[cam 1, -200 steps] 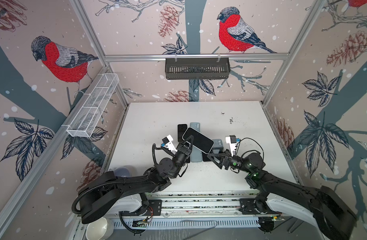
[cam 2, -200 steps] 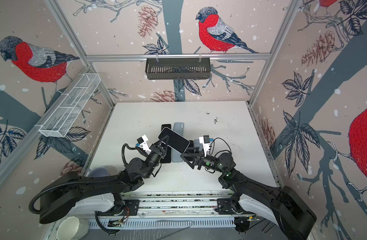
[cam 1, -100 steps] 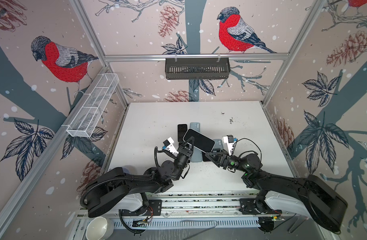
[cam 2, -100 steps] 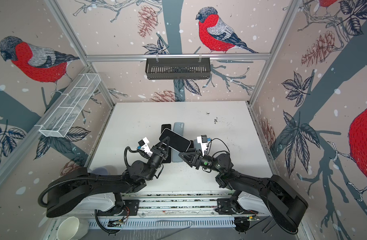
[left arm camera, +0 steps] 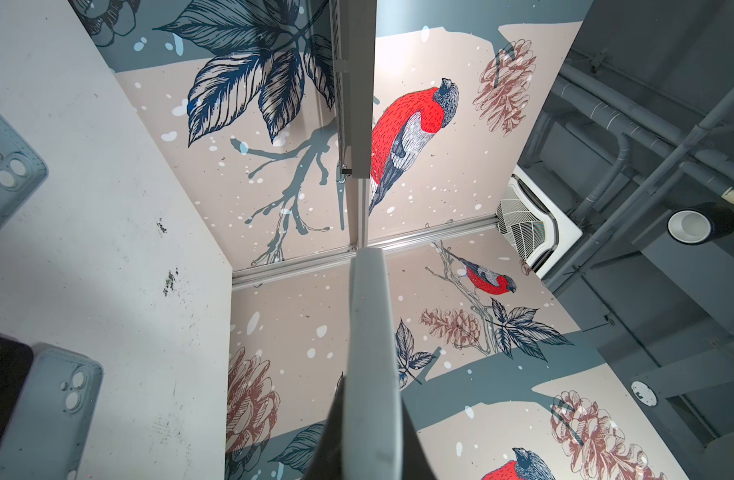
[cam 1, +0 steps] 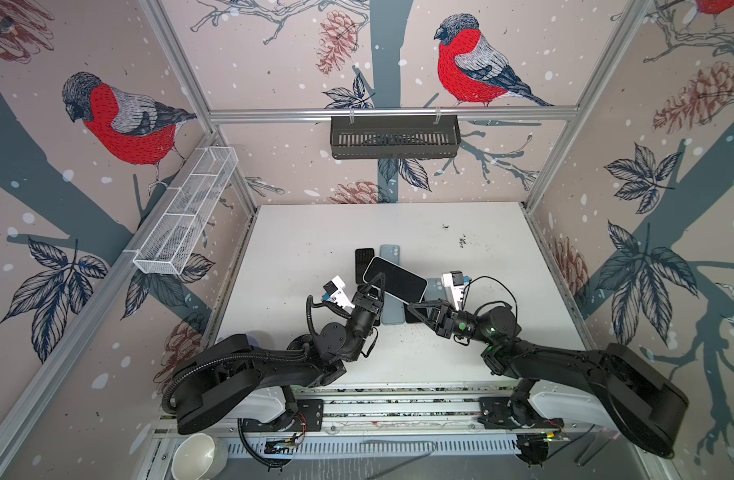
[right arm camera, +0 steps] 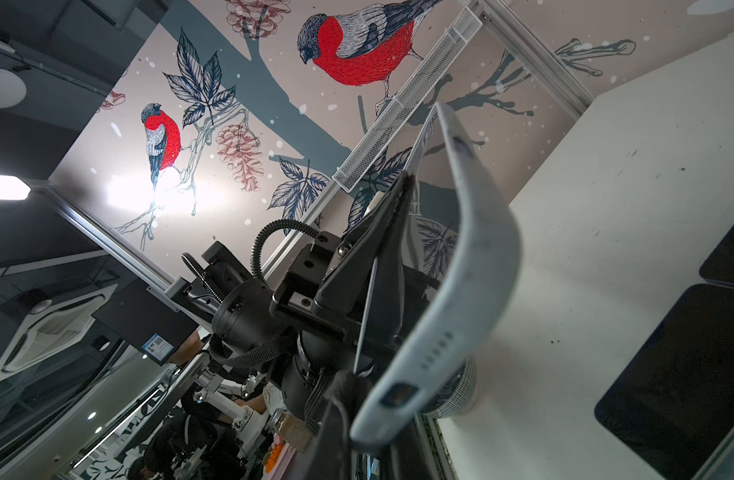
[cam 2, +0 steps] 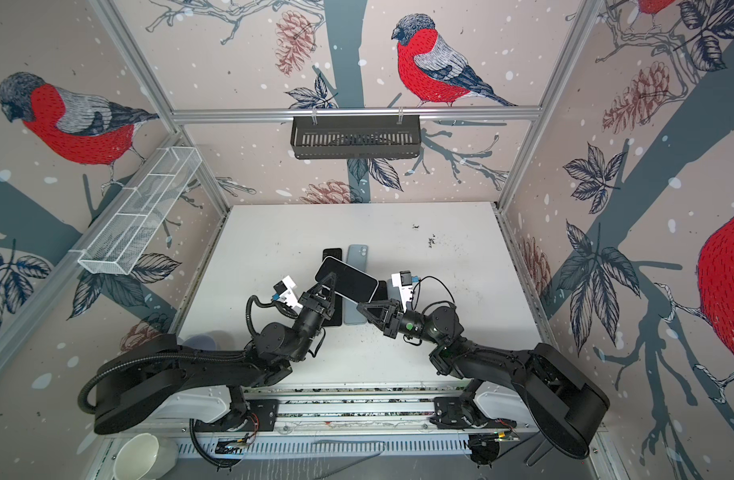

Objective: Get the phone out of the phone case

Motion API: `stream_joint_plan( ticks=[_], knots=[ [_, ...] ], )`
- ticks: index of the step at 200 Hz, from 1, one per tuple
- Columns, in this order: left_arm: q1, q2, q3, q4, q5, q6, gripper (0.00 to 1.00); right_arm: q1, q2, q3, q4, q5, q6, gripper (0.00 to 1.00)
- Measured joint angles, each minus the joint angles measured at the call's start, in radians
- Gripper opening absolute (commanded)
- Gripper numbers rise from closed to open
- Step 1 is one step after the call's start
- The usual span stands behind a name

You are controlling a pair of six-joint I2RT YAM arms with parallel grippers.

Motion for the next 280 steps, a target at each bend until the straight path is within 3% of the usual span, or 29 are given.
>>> stream_joint_plan(
  ticks=[65,93,132,160,168,181,205,222,246,280],
  knots=[
    [0.002,-0.011,0.029,-0.038,0.012,0.002,0.0,-0.035,-0.012,0.015,-0.022,-0.056,-0.053,0.0],
    [0.058,-0.061,0.084,-0.178,0.074,-0.039,0.0,-0.042,-0.064,0.09,-0.217,-0.058,-0.277,0.0],
    [0.188,-0.145,0.158,-0.406,0.207,-0.079,0.0,-0.051,-0.107,0.229,-0.557,0.066,-0.639,0.0],
    [0.275,-0.189,0.172,-0.515,0.347,-0.094,0.0,-0.086,-0.138,0.226,-0.721,0.311,-0.773,0.04],
    [0.298,-0.201,0.177,-0.542,0.379,-0.094,0.0,-0.085,-0.158,0.222,-0.747,0.357,-0.8,0.09],
    [0.333,-0.218,0.182,-0.576,0.413,-0.094,0.0,-0.097,-0.197,0.205,-0.772,0.434,-0.818,0.42],
    [0.385,-0.24,0.188,-0.617,0.484,-0.093,0.0,-0.135,-0.301,0.146,-0.796,0.509,-0.818,0.77],
    [0.427,-0.238,0.212,-0.643,0.57,-0.066,0.0,-0.146,-0.364,0.119,-0.801,0.498,-0.814,0.86],
    [0.497,-0.217,0.292,-0.698,0.706,0.003,0.0,-0.151,-0.416,0.14,-0.834,0.436,-0.82,0.87],
    [0.551,-0.17,0.532,-0.927,0.936,0.28,0.0,-0.15,-0.402,0.238,-0.934,0.361,-0.91,0.83]
  ],
)
